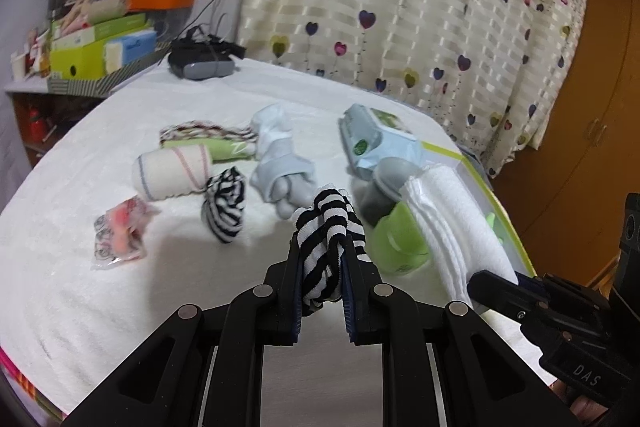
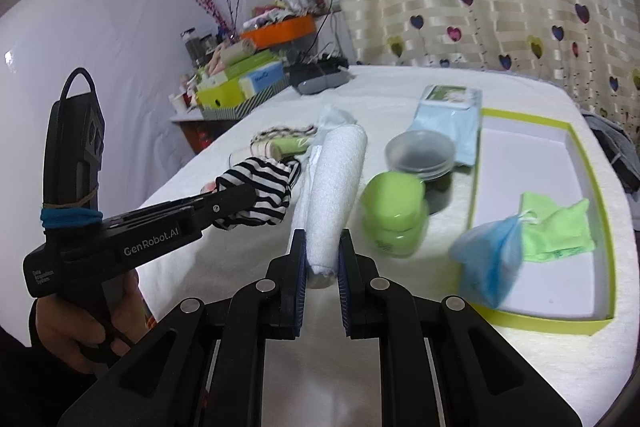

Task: Organize soft objects
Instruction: 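Carry the striped sock and white towel with both grippers into the white box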

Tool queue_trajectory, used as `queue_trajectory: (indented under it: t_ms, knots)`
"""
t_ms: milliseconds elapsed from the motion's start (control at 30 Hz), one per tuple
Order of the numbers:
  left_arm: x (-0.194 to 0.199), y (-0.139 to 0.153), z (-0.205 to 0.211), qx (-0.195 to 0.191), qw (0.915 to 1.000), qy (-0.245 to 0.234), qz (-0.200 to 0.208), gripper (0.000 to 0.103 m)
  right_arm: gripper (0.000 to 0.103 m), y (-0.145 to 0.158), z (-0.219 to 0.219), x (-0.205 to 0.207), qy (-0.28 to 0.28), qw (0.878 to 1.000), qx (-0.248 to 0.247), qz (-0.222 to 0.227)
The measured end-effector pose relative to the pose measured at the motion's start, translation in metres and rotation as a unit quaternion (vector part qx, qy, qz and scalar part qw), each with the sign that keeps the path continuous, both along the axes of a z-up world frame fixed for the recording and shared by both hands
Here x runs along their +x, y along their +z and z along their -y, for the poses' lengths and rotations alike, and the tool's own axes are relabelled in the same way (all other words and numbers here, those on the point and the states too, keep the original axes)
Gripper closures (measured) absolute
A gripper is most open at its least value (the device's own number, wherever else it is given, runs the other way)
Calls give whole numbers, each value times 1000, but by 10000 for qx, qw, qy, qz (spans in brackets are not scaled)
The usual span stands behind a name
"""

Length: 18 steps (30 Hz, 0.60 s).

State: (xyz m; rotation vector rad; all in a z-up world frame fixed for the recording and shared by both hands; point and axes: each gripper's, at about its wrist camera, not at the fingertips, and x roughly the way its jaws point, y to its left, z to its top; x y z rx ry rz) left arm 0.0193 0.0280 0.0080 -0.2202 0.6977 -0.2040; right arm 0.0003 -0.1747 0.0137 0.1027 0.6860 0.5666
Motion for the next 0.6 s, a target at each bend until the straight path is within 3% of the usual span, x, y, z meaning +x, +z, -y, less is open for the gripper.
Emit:
queue_trajectory:
  t_ms: [600]
  knots:
    - [3,33,60,94,9974,-623,363,88,88,20,61,-3,-724,9967,177,320]
